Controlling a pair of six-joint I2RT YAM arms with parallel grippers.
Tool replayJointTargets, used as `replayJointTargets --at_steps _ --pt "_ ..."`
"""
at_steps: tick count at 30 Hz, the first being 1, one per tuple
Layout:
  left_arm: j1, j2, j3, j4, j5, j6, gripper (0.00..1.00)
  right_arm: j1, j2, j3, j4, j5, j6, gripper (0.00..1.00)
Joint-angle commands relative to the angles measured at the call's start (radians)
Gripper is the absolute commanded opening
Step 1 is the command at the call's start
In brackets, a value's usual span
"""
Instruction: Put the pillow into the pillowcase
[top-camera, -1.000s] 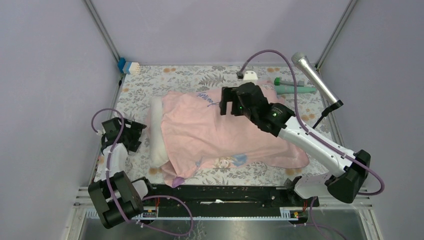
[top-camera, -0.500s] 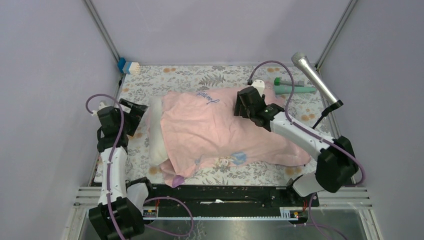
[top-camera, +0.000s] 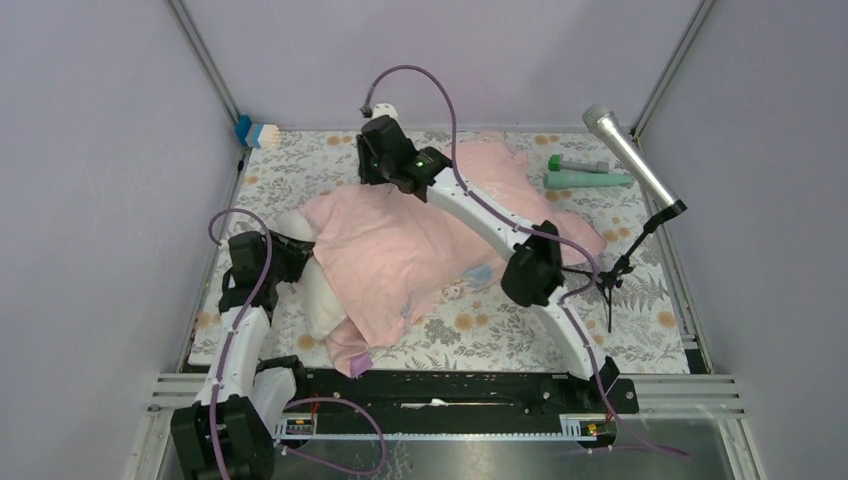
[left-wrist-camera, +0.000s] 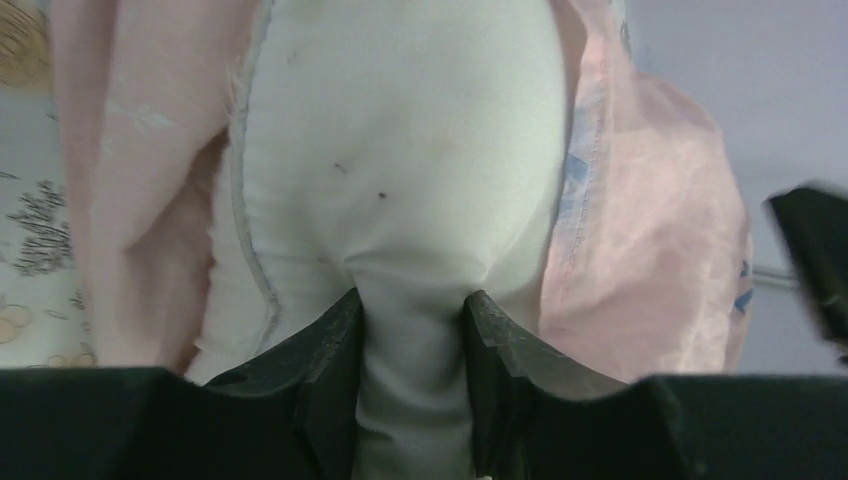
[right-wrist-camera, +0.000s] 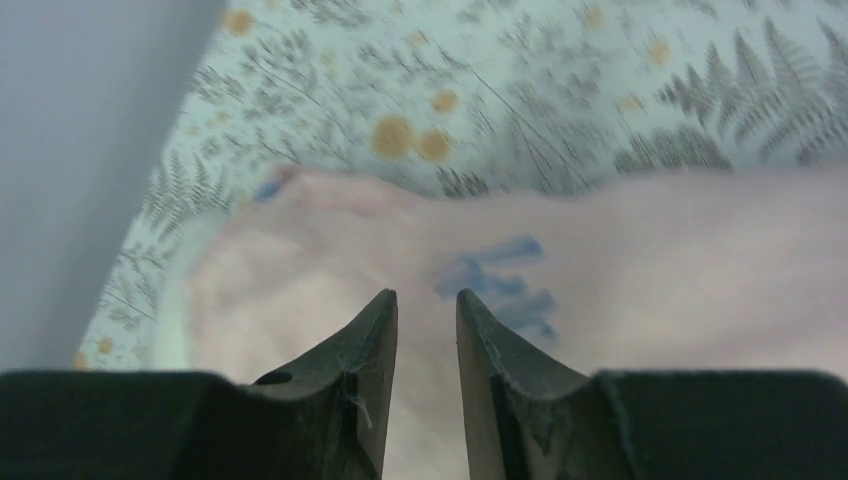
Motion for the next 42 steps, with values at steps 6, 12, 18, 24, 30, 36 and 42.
replayJointTargets --at_steps 6,12,18,24,30,36,42 --pt "-0.229 0.105 -0.127 0.23 0.058 -0.162 0.36 -0.013 0.104 0.366 -0.258 -0.06 -0.103 0.57" --pt "-0.233 0.069 -0.111 0.172 0.021 -0.146 0.24 0.049 -0.107 0.079 -0.152 -0.024 -0.15 0.76" --pt "-0.233 0.052 -0.183 0.197 0.015 -0.179 0.12 0.203 -0.082 0.132 -0.254 0.157 -0.247 0.84" --pt "-0.233 0.044 -0.252 0.22 0.007 -0.229 0.0 0.301 -0.042 0.12 -0.248 0.306 -0.307 0.87" --pt "-0.232 0.012 -0.329 0.242 -0.009 -0.284 0.0 0.317 0.062 0.167 -0.176 0.412 -0.394 0.88" --pt "-0.231 0.016 -0.355 0.274 -0.016 -0.302 0.0 0.316 0.124 0.193 -0.071 0.412 -0.482 0.85" --pt "-0.232 0.017 -0.369 0.288 -0.015 -0.307 0.0 0.316 0.166 0.201 0.009 0.385 -0.517 0.85"
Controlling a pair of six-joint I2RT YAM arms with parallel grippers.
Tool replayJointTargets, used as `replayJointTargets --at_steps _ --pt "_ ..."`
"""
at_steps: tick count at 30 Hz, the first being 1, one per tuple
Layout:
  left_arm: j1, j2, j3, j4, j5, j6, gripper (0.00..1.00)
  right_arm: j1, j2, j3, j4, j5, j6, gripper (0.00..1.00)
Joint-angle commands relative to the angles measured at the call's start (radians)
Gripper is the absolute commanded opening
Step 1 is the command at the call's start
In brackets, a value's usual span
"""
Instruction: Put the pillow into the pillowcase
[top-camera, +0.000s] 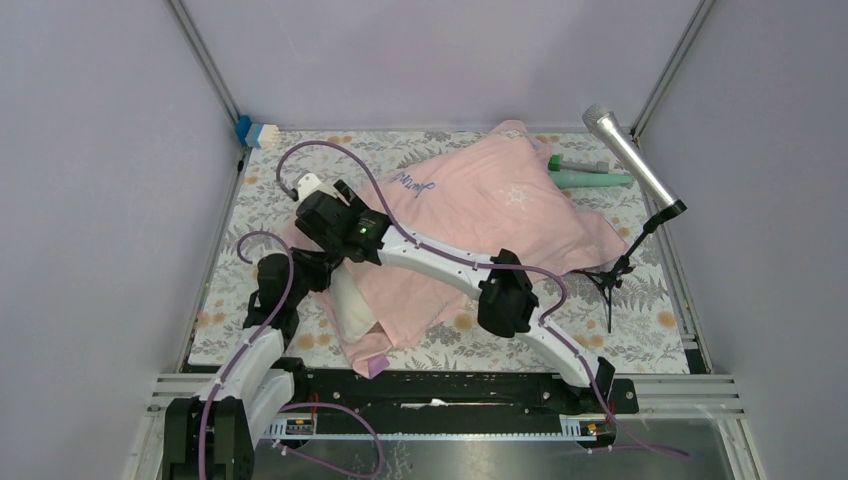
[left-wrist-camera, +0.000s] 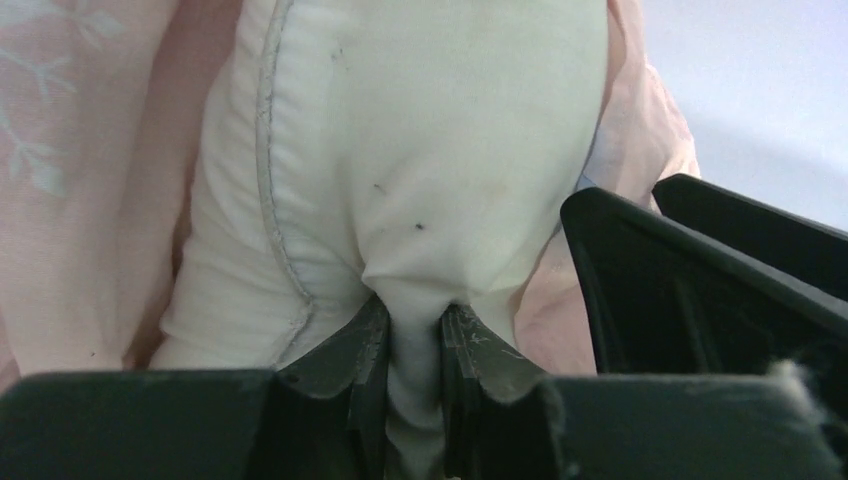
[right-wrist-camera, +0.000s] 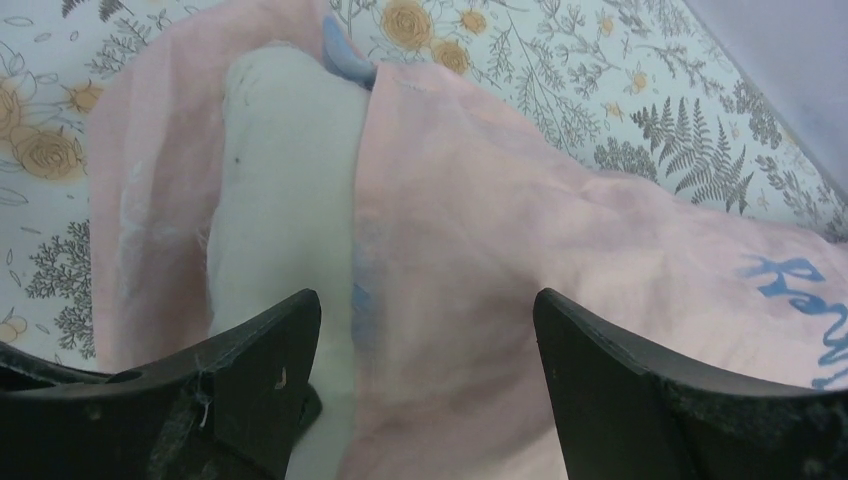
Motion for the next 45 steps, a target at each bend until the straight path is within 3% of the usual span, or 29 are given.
replayJointTargets --at_steps 1,5,12,17,21,26,31,36,41,45 --pt "-0.011 0.03 -0.065 -0.171 -0.011 0.021 0.0 0.002 0.025 0.074 0.101 0.023 -0.06 0.85" --pt "-0.009 0.034 -0.071 -0.161 -0.006 0.019 0.0 -0.007 0.061 0.101 0.101 0.08 -0.068 0.81" --pt "-0.009 0.032 -0.075 -0.16 -0.002 0.021 0.0 -0.046 0.064 0.111 0.097 0.056 -0.05 0.6" --pt "-0.01 0.034 -0.083 -0.151 0.001 0.019 0.0 -0.05 0.068 0.145 0.091 0.032 -0.041 0.33" --pt "-0.01 0.038 -0.088 -0.133 0.011 0.022 0.0 -0.055 0.07 0.196 0.07 -0.033 -0.007 0.02" --pt "-0.026 0.035 -0.082 -0.045 0.033 0.0 0.0 -0.056 0.032 0.279 0.041 -0.357 0.134 0.0" --pt "-0.069 0.119 -0.016 0.06 0.009 -0.065 0.0 -0.018 -0.063 0.252 0.144 -0.683 0.29 0.0" --pt "-0.07 0.231 0.007 0.231 -0.065 -0.249 0.0 0.022 -0.058 0.296 0.175 -0.817 0.365 0.0" --pt "-0.067 0.34 -0.062 0.516 -0.115 -0.47 0.0 0.036 -0.069 0.303 0.214 -0.87 0.417 0.0" --pt "-0.058 0.359 -0.052 0.523 -0.14 -0.484 0.0 0.046 -0.072 0.283 0.164 -0.843 0.386 0.0"
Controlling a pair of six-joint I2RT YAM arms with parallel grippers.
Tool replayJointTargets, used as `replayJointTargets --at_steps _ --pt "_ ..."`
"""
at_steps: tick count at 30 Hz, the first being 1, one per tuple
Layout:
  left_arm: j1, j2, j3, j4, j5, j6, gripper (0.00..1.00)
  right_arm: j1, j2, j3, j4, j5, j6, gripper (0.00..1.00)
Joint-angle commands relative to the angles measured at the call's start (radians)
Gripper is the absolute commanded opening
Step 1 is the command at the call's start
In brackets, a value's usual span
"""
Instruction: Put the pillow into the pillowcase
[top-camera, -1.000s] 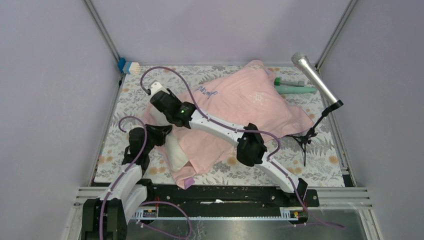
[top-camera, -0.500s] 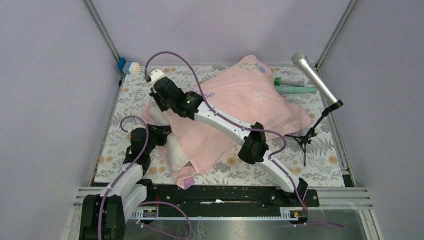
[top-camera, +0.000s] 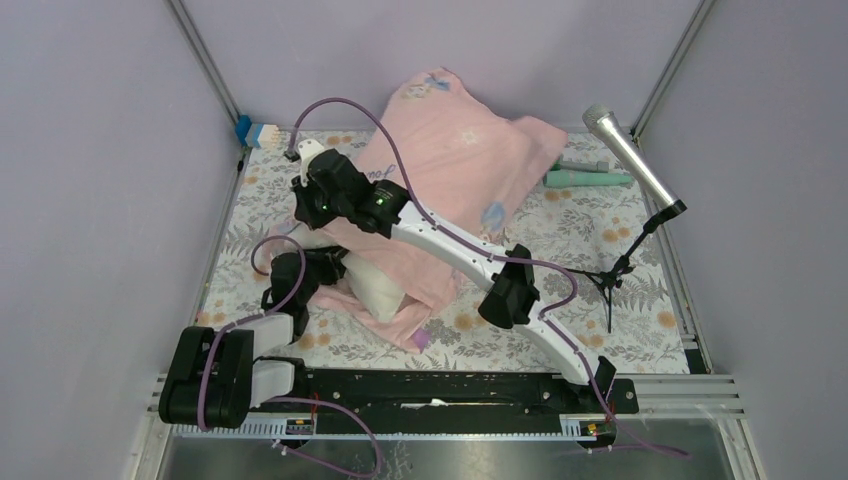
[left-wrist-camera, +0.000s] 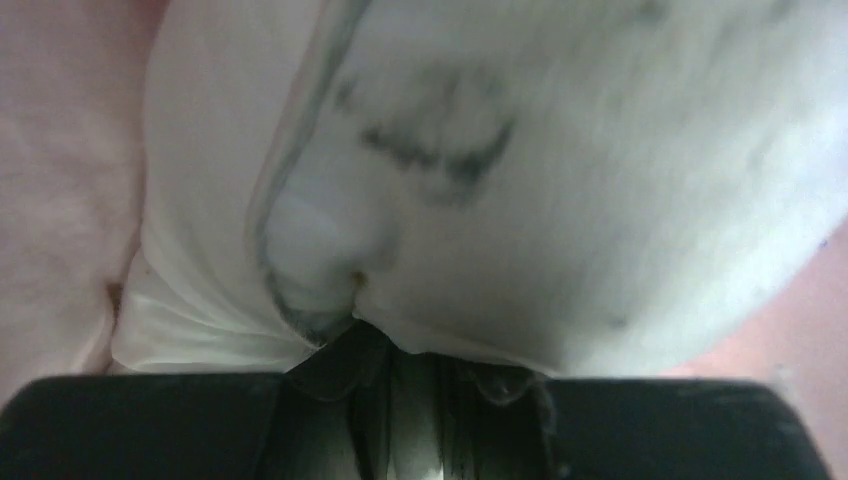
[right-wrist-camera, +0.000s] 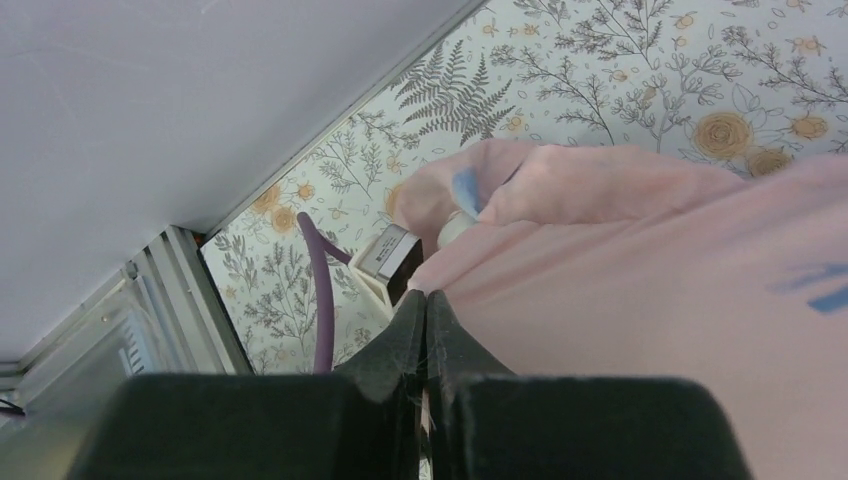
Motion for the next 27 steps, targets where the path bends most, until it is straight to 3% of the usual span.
replayJointTargets --at_steps 1,6,8,11,15,18,22,27 --pt "0.001 0.031 0.019 0.044 -0.094 -0.07 0.0 0.114 -0.106 0.038 0.102 -0.198 0.057 0.0" --pt "0.006 0.009 0.086 -0.126 -0.111 0.07 0.0 0.114 -0.181 -0.069 0.018 -0.04 -0.017 0.01" --pt "0.014 0.016 0.109 -0.173 -0.106 0.129 0.0 0.112 -0.232 -0.148 0.003 0.032 -0.046 0.18" --pt "0.03 0.037 0.148 -0.24 -0.072 0.214 0.0 0.112 -0.344 -0.29 0.0 0.124 -0.08 0.59" --pt "0.042 0.052 0.187 -0.294 -0.021 0.315 0.08 0.112 -0.556 -0.609 0.085 0.247 -0.091 0.81" --pt "0.044 0.041 0.237 -0.382 0.02 0.411 0.23 0.111 -0.74 -0.917 0.204 0.361 -0.066 0.86" --pt "0.04 -0.042 0.261 -0.495 0.058 0.497 0.51 0.099 -0.942 -1.313 0.345 0.478 0.0 0.88" --pt "0.02 -0.183 0.268 -0.696 0.055 0.575 0.66 0.092 -1.002 -1.557 0.477 0.522 0.022 0.89"
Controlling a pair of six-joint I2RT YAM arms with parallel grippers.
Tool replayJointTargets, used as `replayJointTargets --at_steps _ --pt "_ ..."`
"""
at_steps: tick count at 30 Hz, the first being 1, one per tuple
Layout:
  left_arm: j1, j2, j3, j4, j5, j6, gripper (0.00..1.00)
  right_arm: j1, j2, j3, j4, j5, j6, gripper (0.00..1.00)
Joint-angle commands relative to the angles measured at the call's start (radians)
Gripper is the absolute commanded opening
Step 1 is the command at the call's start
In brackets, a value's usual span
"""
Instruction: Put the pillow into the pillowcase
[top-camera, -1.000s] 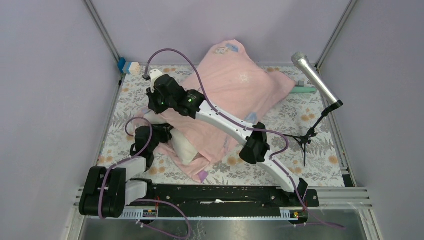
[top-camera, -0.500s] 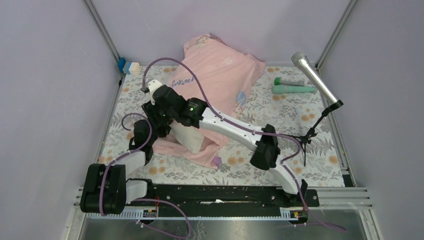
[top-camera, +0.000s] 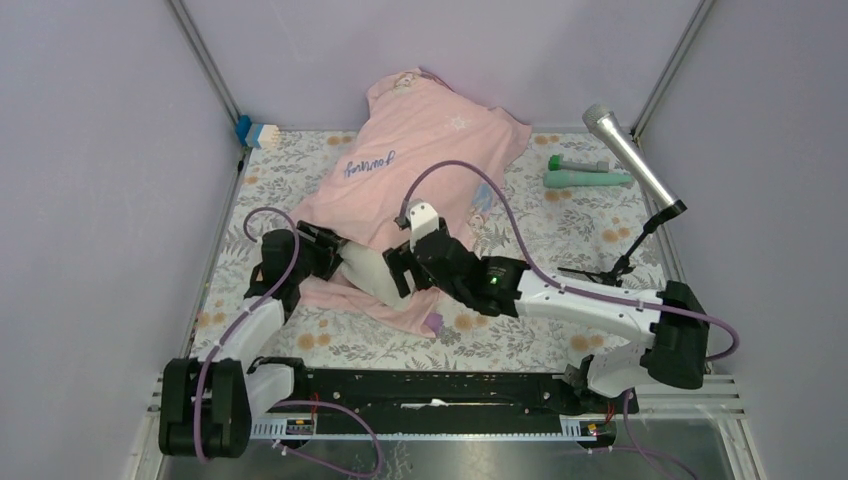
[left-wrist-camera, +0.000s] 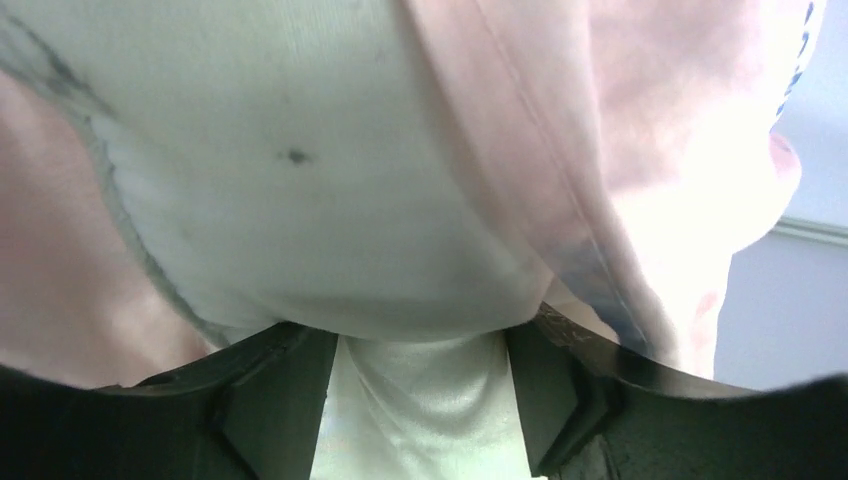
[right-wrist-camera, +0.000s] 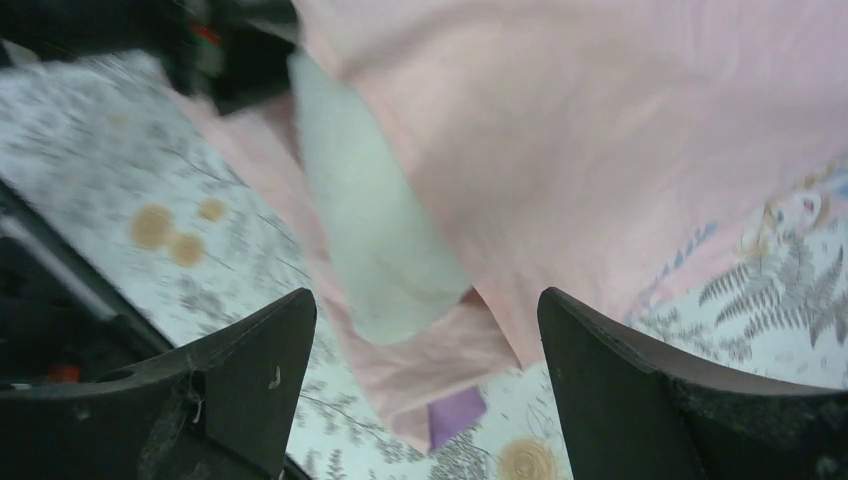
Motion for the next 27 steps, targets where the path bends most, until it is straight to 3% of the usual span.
replayJointTargets --at_steps 1,8,14,20,27 --pt "-0.027 -0.116 0.024 -0.257 -0.007 0.137 0.69 -0.005 0.005 -0.171 0.192 0.088 0.032 0.89" --pt "-0.124 -0.297 -0.009 -0.459 -0.129 0.126 0.79 -0.007 0.032 -0.312 0.288 0.151 0.024 0.88" --pt "-0.206 -0.404 0.007 -0.568 -0.187 0.119 0.94 -0.011 0.024 -0.382 0.355 0.142 0.049 0.87" --pt "-0.312 -0.42 0.051 -0.6 -0.208 0.098 0.96 -0.02 0.13 -0.302 0.4 0.091 0.085 0.84" --pt "-0.389 -0.462 0.024 -0.613 -0.247 0.037 0.97 -0.106 0.286 -0.07 0.381 -0.003 0.142 0.77"
